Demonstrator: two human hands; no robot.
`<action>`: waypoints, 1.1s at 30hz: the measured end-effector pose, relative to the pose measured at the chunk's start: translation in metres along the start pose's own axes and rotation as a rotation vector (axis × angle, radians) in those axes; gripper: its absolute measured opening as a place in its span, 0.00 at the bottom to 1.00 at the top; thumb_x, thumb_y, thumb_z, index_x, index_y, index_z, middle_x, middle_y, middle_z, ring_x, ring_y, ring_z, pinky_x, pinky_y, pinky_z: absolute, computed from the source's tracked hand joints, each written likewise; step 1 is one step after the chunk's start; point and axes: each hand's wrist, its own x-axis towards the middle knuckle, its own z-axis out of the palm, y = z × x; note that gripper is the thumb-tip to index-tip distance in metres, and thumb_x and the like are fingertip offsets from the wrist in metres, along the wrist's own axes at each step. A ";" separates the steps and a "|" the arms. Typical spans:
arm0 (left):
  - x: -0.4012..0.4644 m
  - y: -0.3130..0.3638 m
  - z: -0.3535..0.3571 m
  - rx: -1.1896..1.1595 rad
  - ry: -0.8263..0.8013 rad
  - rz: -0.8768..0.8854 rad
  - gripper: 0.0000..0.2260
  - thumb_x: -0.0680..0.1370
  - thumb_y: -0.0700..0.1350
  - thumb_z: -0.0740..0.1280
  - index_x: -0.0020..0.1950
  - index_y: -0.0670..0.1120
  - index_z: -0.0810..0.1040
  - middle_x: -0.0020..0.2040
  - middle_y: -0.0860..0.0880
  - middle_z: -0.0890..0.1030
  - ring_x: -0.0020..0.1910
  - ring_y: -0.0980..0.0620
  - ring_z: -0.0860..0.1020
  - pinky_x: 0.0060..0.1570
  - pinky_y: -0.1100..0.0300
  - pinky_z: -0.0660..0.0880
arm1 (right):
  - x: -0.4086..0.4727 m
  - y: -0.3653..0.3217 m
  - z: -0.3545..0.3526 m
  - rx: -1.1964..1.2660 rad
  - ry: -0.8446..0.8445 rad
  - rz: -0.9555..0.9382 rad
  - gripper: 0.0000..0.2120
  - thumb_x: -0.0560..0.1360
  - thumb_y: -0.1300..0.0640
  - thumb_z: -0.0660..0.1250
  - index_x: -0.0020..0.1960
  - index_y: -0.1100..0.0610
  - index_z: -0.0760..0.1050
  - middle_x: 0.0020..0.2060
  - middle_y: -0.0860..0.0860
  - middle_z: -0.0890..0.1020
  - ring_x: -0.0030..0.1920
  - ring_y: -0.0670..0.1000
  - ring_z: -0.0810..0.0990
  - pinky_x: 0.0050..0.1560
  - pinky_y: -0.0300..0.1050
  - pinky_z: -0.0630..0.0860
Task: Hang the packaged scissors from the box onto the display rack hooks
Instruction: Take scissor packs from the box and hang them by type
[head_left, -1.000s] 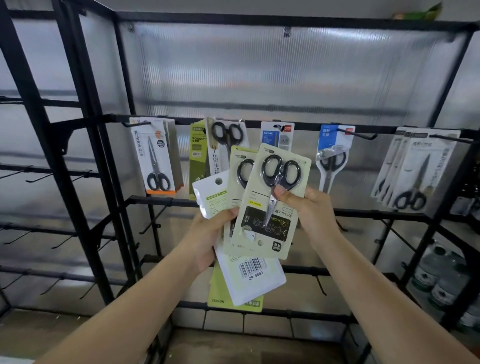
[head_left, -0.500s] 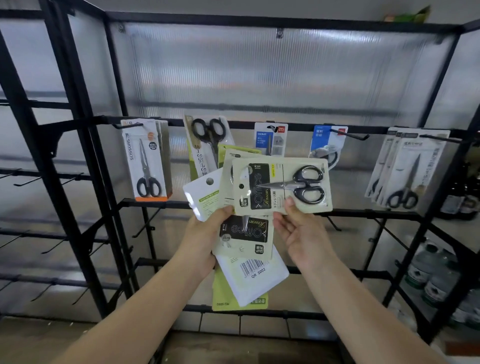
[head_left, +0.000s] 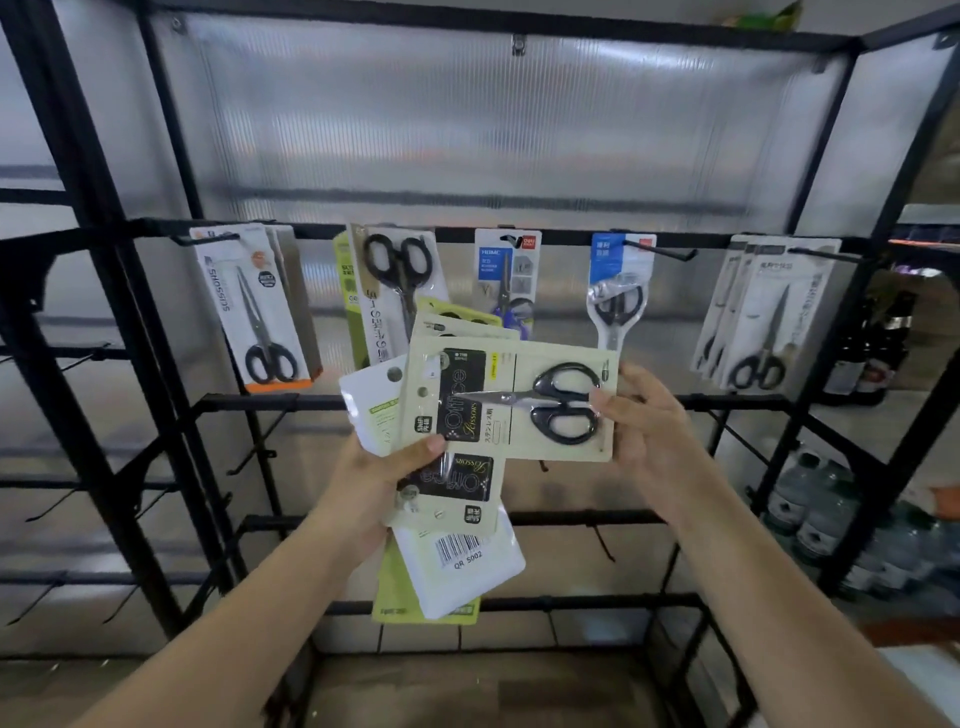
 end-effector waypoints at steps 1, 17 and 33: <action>0.000 -0.002 -0.001 0.008 -0.019 -0.011 0.12 0.66 0.36 0.70 0.47 0.47 0.83 0.48 0.43 0.85 0.44 0.44 0.84 0.35 0.54 0.80 | -0.001 -0.003 -0.005 -0.122 -0.005 -0.031 0.32 0.63 0.62 0.72 0.66 0.57 0.67 0.47 0.55 0.85 0.46 0.55 0.84 0.41 0.48 0.81; -0.002 -0.069 -0.004 0.034 0.003 -0.164 0.09 0.65 0.39 0.71 0.44 0.48 0.84 0.45 0.47 0.85 0.40 0.49 0.84 0.31 0.58 0.79 | -0.056 0.080 -0.091 -0.127 0.504 0.188 0.11 0.71 0.68 0.69 0.48 0.56 0.71 0.43 0.53 0.81 0.41 0.54 0.82 0.34 0.50 0.81; 0.028 -0.134 0.079 0.064 0.290 -0.091 0.11 0.69 0.33 0.67 0.48 0.45 0.80 0.40 0.51 0.85 0.36 0.53 0.84 0.29 0.61 0.78 | 0.033 0.143 -0.210 -0.159 0.794 0.480 0.13 0.71 0.62 0.72 0.53 0.61 0.74 0.50 0.58 0.81 0.52 0.61 0.80 0.49 0.61 0.78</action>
